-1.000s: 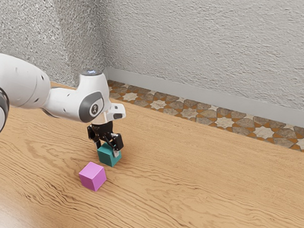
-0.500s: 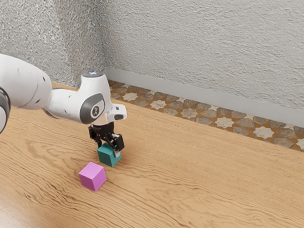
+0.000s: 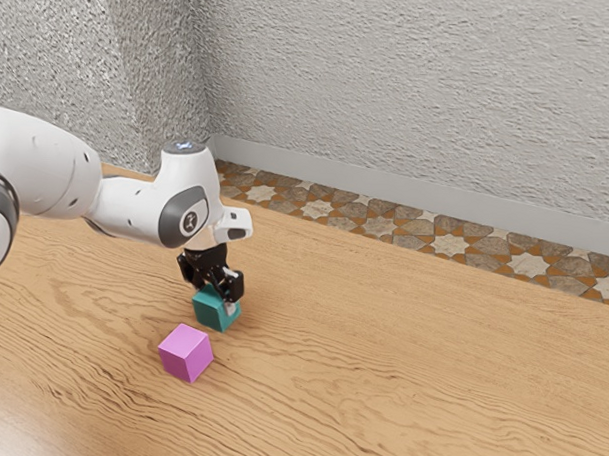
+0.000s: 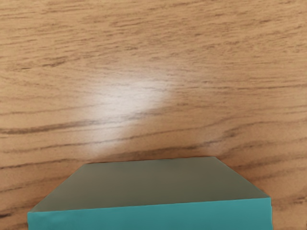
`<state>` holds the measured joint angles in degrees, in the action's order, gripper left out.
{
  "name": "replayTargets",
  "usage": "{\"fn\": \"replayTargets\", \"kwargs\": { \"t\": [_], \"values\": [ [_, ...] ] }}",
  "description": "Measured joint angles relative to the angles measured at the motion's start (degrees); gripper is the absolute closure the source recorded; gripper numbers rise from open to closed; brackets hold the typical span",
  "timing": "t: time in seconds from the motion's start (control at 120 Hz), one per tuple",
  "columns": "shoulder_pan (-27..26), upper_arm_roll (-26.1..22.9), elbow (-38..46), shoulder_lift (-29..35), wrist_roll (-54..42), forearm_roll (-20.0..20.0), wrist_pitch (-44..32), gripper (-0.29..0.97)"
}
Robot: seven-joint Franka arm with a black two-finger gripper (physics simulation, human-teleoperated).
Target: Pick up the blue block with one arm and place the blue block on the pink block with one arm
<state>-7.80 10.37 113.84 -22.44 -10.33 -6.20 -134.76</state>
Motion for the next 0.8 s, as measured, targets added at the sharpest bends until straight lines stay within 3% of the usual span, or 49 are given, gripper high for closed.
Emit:
{"fn": "replayTargets", "kwargs": {
  "t": [0.117, 0.3, 0.45, 0.65, 0.8],
  "values": [
    [-0.04, 0.17, 0.86, 2.41, 0.13, 0.21, 0.02, 0.31],
    [-1.76, 0.92, 7.54, 13.83, 0.47, 0.46, 0.15, 0.31],
    [-3.18, 1.14, 14.29, 18.70, 1.04, 0.43, 0.23, 0.31],
    [-3.99, 1.15, 18.90, 22.75, 1.90, 0.76, 0.24, 0.31],
    [-4.59, 1.16, 19.31, 23.23, 2.34, 3.12, 0.25, 0.31]
  ]
}}
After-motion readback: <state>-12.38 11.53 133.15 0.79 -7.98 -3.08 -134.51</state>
